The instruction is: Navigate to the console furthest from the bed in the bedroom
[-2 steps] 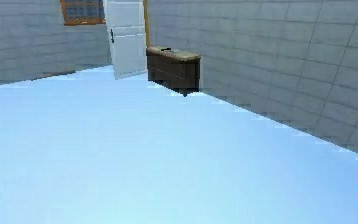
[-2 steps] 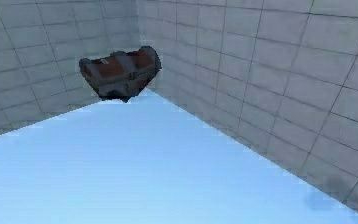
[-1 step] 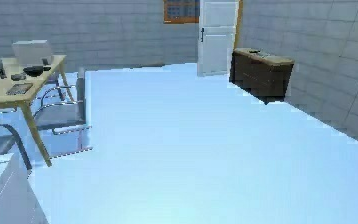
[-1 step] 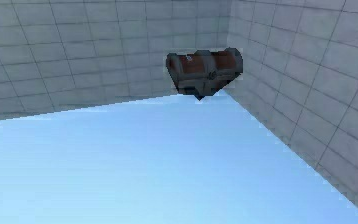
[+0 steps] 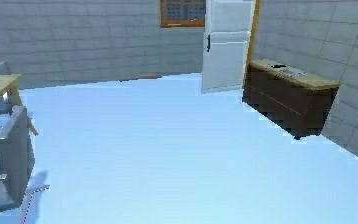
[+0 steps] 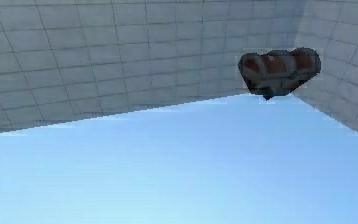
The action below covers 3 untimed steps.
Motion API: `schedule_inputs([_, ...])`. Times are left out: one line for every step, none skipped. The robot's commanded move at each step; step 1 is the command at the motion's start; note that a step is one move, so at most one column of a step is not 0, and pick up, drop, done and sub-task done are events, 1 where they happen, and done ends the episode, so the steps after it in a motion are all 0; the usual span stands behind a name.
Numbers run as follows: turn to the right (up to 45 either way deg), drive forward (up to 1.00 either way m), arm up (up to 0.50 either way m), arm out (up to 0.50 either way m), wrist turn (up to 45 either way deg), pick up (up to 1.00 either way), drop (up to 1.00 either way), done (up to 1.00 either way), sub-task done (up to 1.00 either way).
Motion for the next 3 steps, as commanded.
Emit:
schedule_inputs([0.0, 1.00, 0.00, 0.00, 0.0, 0.00, 0.00, 0.00, 0.00])
schedule_inputs([0.0, 1.00, 0.00, 0.00, 0.0, 0.00, 0.00, 0.00, 0.00])
schedule_inputs([0.0, 1.00, 0.00, 0.00, 0.0, 0.00, 0.00, 0.00, 0.00])
